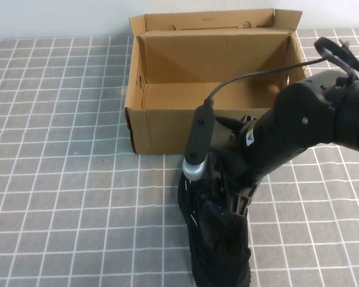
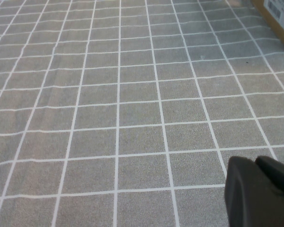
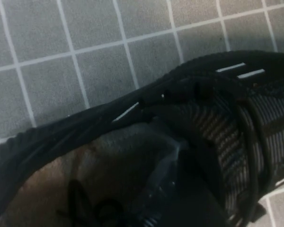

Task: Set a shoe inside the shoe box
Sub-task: Pick up the shoe from the table

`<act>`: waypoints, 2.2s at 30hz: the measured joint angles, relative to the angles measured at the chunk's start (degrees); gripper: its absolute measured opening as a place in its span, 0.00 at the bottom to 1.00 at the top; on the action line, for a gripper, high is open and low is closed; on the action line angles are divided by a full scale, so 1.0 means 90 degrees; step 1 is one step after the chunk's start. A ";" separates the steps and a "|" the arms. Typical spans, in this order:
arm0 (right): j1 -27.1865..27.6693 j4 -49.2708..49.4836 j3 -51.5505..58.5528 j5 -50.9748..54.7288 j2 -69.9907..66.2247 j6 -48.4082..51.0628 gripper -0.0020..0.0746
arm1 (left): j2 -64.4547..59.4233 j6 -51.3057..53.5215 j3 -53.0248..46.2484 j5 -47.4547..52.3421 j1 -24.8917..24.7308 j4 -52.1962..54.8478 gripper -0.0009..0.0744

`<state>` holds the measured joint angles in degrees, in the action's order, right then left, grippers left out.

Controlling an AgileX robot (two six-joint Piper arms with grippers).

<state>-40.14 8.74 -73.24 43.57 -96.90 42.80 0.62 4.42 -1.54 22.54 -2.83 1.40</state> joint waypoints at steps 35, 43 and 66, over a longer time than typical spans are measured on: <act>0.0000 -0.0010 0.0000 0.0037 -0.0322 -0.0050 0.39 | 0.0000 0.0000 0.0000 0.0000 0.0000 0.0000 0.01; 0.0000 0.0052 0.0000 0.0140 -0.0322 -0.0304 0.12 | 0.0000 0.0000 0.0000 0.0000 0.0000 0.0000 0.01; -0.0010 0.0697 -0.0044 0.1160 0.1868 -0.1347 0.02 | 0.0000 0.0000 0.0000 0.0000 0.0000 0.0000 0.01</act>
<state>-40.23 15.01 -73.63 54.01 -80.09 30.68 0.62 4.42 -1.54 22.54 -2.83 1.40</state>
